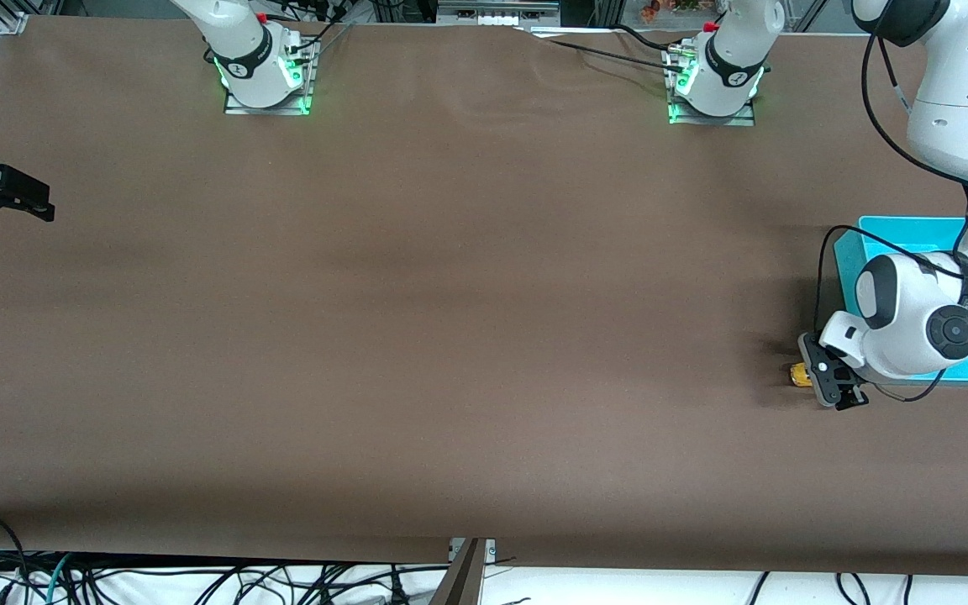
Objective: Wind and store yellow beetle car
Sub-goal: 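Close the left gripper on the yellow car, then lift the car with the left gripper over the cyan box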
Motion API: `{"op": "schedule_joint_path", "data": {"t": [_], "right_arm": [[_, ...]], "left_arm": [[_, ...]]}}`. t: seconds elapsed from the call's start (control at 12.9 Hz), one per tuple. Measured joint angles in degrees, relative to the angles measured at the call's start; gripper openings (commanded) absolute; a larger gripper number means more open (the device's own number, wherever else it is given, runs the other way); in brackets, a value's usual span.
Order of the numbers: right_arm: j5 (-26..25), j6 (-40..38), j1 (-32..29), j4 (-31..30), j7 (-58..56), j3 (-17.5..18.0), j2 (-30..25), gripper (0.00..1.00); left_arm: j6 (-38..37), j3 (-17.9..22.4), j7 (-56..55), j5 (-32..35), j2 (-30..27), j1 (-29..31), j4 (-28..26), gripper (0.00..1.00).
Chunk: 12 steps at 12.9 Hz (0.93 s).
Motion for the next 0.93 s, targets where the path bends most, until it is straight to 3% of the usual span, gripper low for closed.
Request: {"op": "schedule_joint_path", "data": {"t": [0.15,0.46,0.93], "right_arm": [[0.01,0.01,0.01,0.0,0.0,0.04,0.0,1.0],[0.23,0.04,0.02,-0.04,0.17,0.05,0.05,1.0],[1.61,0.03,0.09,-0.13,2.5,0.19,0.15,1.0]], "left_arm": [[0.13,-0.13,0.34,0.0,-0.18,-0.01,0.15,0.11],[-4.9,-1.37,0.86,0.01,-3.03,-0.58,0.85,0.11],[-31.33,-3.48,-1.8,0.03,-15.38,-3.74,3.38,0.15]]}}
